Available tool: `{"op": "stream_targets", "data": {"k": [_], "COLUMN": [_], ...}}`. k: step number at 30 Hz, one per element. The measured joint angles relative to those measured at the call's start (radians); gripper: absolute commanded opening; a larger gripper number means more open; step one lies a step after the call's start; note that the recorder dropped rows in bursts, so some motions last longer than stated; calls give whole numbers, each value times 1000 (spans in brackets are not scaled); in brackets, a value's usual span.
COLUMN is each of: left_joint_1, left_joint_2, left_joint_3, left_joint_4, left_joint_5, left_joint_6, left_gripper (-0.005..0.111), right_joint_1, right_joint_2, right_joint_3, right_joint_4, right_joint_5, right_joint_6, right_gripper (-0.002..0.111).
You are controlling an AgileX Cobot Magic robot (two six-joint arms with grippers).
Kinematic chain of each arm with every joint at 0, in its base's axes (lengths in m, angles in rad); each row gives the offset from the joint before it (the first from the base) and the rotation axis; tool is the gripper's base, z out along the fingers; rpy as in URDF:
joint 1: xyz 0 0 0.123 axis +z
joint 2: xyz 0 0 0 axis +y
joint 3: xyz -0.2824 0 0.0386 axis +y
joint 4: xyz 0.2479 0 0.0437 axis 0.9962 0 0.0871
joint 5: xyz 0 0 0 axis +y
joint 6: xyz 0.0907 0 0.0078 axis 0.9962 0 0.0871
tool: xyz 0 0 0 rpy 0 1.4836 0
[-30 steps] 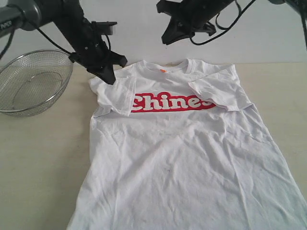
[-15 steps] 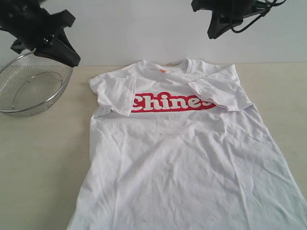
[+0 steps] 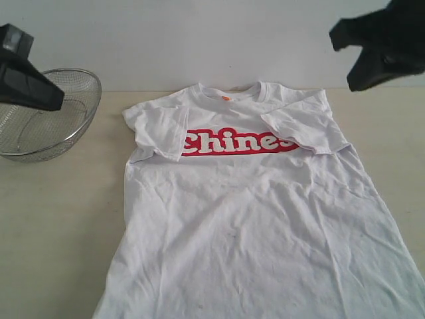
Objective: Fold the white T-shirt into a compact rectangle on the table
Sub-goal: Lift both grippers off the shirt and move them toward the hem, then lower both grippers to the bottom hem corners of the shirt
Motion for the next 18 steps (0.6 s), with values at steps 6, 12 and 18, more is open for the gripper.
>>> {"op": "stream_targets", "data": {"k": [6, 12, 18], "left_joint_1": [0, 0, 0], "left_joint_2": [-110, -119, -119], "left_joint_3": [183, 327, 452], "left_joint_4": [-79, -171, -304], "left_joint_5": [-152, -220, -230], "left_joint_6": [0, 49, 204], "left_gripper": [4, 4, 4], "right_joint_1": [0, 0, 0], "right_joint_2": [-91, -94, -95], "right_joint_3": [169, 182, 291], "right_joint_4": [-2, 10, 5], "right_joint_5": [-113, -72, -33], "right_joint_6": [0, 33, 40], "right_gripper": [0, 0, 0]}}
